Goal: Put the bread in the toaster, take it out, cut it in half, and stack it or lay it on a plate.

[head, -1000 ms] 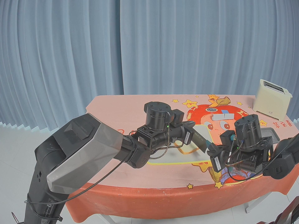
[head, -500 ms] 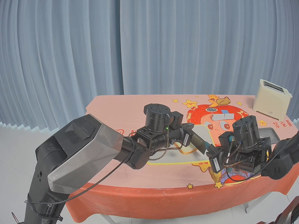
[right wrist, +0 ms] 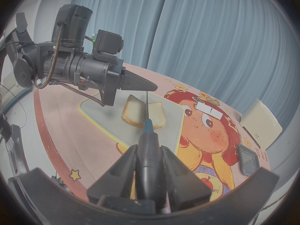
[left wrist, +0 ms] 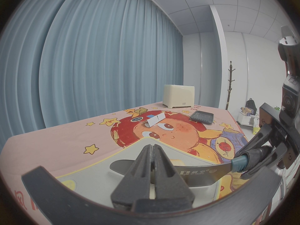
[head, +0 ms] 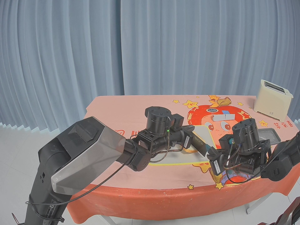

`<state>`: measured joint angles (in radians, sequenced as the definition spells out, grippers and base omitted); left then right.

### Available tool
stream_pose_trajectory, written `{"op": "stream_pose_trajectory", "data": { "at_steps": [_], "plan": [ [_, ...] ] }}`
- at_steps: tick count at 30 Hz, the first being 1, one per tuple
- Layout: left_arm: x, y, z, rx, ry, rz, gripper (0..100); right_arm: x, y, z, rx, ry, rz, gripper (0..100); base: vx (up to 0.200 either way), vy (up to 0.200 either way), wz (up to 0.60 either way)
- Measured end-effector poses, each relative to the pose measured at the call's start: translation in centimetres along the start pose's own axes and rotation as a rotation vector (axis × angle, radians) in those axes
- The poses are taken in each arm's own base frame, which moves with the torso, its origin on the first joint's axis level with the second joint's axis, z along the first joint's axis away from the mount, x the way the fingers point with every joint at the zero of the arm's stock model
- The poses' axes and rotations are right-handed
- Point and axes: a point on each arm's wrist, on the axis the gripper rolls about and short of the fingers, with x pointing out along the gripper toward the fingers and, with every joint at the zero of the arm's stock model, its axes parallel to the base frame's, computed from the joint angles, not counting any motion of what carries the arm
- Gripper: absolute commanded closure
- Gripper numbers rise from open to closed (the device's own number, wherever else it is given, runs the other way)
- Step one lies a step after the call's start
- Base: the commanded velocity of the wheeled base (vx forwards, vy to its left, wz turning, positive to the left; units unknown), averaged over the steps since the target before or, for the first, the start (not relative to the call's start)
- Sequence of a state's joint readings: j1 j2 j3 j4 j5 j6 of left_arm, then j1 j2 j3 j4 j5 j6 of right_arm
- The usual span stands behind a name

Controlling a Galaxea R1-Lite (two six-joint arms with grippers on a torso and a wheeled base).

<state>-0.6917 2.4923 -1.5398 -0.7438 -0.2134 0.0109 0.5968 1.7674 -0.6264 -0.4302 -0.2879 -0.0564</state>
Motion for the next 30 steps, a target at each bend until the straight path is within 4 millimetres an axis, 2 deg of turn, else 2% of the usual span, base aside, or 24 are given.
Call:
{"op": "stream_pose_trajectory", "data": {
  "at_steps": [23, 30],
  "plan": [
    [0.26, 0.07, -0.12, -0.001, 0.000, -0.001, 100, 0.47, -0.03, -0.61, -0.002, 0.029, -0.003, 100, 0.000, 0.000, 0.00],
    [0.28, 0.03, -0.35, -0.002, 0.005, -0.001, 100, 0.34, -0.08, -0.23, 0.003, 0.014, -0.004, 100, 0.000, 0.000, 0.00]
  ]
}}
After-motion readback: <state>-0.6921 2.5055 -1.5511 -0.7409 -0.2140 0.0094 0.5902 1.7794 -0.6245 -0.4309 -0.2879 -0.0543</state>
